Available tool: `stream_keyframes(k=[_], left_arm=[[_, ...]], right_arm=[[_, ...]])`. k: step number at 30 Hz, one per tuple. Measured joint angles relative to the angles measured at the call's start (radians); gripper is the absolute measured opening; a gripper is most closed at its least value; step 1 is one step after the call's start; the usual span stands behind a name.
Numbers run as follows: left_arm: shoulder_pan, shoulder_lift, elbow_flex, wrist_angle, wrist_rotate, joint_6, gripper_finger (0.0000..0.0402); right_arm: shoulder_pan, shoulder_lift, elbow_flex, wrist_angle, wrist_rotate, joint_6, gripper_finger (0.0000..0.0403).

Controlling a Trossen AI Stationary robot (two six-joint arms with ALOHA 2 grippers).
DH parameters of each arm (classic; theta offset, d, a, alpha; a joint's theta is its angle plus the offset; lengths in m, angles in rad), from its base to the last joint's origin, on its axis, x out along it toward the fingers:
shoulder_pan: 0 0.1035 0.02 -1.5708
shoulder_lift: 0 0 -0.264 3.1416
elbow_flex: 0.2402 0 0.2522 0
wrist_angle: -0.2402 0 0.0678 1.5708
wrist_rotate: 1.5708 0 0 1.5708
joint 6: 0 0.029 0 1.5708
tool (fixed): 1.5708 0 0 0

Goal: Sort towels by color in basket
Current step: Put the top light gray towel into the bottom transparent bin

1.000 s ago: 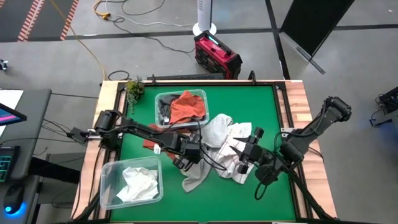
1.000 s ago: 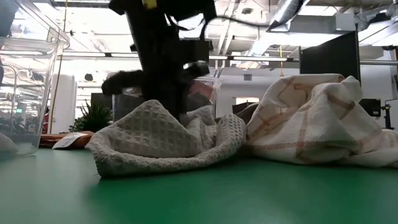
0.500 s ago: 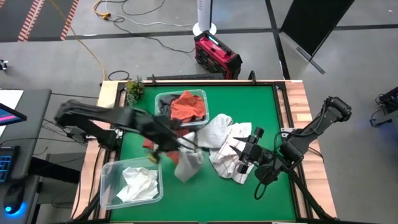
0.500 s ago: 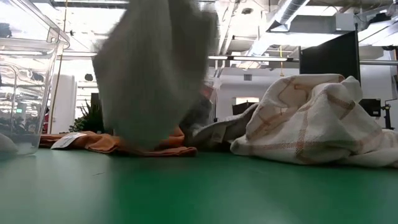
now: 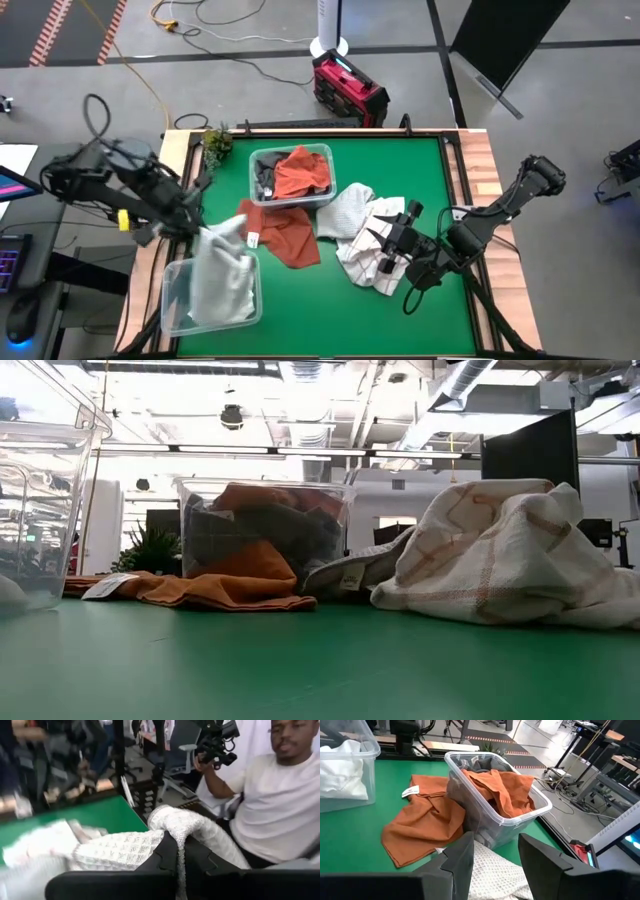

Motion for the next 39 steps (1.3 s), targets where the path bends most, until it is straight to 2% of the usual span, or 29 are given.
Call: stream_keyframes(k=[5,8,17,23,29,34,39], left_arm=[[-0.014,-0.04,-0.003,-0.16,0.032,-0.169,0.0004],[-0.039,-0.037,-0.034,-0.148,0.033,-0.228,0.0004],[-0.142,0.064,-0.182,-0.132,0.006,-0.225,0.0004],[-0.252,0.137,-0.239,0.016,0.026,-0.281,0.0004],[-0.398,0.185,-0.246,0.109,0.045,-0.444,0.0004],[-0.497,0.255,-0.245,0.073,-0.038,-0.667,0.0004],[-0.563,0.348,-0.245,-0.086,-0.109,-0.703,0.0004]], right_arm=[[0.0,0.0,0.0,0.001,-0.001,0.0,0.0187],[0.0,0.0,0.0,0.001,-0.002,0.0,0.0187],[0.0,0.0,0.0,0.0,-0.004,0.007,0.0187],[0.0,0.0,0.0,-0.009,-0.029,0.03,0.0187],[-0.002,0.011,0.0,-0.004,-0.03,0.037,0.0187],[-0.01,0.013,0.0,-0.003,-0.03,0.036,0.0187],[-0.021,0.013,0.0,0.006,-0.03,0.013,0.0187]])
